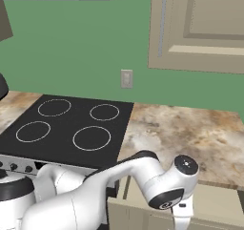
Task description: Take the tongs from the drawer on the right and place them on the dining counter next to the tray containing the kebab skewer.
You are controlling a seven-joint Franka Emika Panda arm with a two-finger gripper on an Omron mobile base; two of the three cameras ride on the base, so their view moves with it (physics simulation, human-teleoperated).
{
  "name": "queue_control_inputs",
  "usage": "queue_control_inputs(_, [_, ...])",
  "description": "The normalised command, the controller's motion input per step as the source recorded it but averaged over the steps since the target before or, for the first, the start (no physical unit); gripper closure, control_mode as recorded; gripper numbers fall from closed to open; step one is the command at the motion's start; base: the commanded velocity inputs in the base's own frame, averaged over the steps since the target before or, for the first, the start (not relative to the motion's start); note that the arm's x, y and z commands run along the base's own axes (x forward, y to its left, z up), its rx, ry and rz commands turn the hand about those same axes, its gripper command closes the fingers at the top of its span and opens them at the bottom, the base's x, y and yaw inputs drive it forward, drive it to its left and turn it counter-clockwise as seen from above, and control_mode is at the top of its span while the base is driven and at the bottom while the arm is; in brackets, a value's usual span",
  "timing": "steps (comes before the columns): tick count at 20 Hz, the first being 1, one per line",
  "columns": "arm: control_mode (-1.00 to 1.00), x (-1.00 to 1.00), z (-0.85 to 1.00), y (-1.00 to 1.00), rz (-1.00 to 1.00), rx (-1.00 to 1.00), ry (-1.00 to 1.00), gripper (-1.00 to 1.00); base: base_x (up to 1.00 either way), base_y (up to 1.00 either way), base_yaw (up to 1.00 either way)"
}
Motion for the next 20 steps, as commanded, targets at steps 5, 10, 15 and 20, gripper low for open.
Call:
queue_control_inputs(5, [-1.00,0.00,0.00,-0.01,0.01,0.00,0.00,-1.00,0.00,0.00,0.00])
queue_control_inputs(10, [-1.00,0.00,0.00,0.00,0.00,0.00,0.00,-1.00,0.00,0.00,0.00])
queue_control_inputs(15, [-1.00,0.00,0.00,0.00,0.00,0.00,0.00,-1.00,0.00,0.00,0.00])
queue_control_inputs(20, [-1.00,0.00,0.00,0.00,0.00,0.00,0.00,-1.00,0.00,0.00,0.00])
